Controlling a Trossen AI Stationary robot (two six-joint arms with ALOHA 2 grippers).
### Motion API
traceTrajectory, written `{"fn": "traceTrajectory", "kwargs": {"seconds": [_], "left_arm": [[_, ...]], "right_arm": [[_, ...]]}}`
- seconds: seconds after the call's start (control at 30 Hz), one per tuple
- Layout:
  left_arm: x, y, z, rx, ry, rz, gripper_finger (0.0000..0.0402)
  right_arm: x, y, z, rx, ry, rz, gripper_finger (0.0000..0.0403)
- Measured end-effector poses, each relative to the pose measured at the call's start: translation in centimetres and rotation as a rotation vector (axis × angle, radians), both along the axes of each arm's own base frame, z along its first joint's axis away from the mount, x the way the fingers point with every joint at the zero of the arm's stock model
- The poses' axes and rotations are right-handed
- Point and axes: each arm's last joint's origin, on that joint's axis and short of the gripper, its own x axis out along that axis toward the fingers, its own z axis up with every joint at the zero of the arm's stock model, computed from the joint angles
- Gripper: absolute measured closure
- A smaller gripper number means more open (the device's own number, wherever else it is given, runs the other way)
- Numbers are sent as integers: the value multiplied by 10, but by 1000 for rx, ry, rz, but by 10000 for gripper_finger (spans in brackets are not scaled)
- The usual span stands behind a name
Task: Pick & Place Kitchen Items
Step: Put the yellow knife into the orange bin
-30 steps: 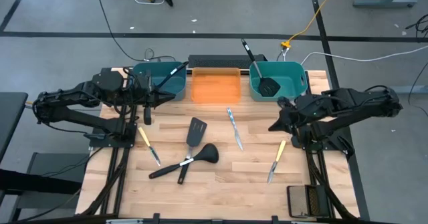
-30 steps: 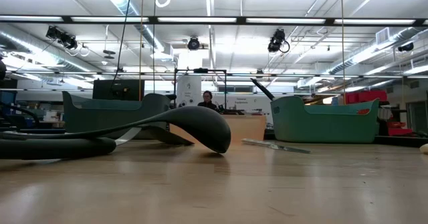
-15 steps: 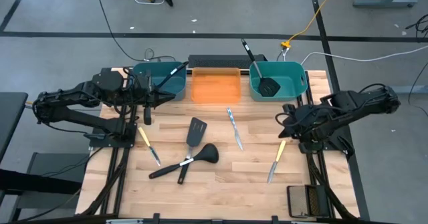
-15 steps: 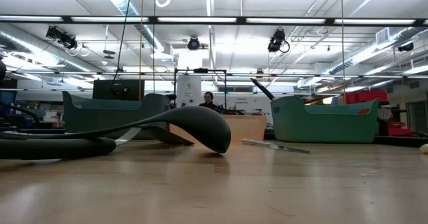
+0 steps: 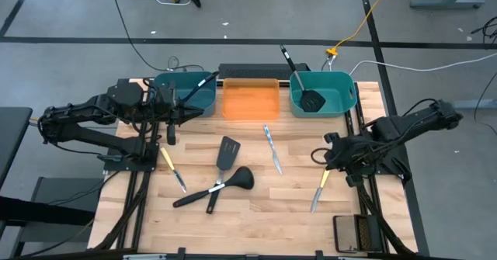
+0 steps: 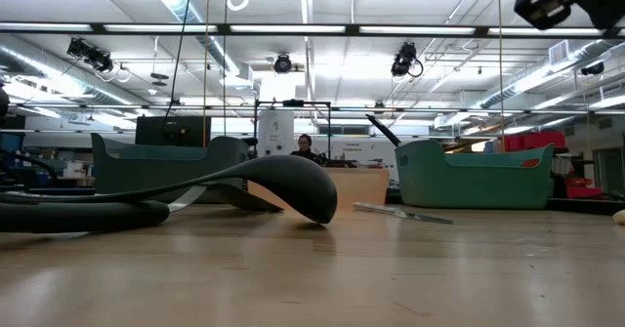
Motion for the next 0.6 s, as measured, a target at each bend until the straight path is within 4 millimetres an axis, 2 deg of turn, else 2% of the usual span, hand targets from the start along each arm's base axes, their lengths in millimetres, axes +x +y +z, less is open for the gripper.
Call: {"fn": "traceTrajectory", "kwargs": {"seconds": [0.6], "left_arm": [[0, 0, 0, -1, 0, 0, 400]], "right_arm": [[6, 4, -72, -81, 177, 120, 394]]}}
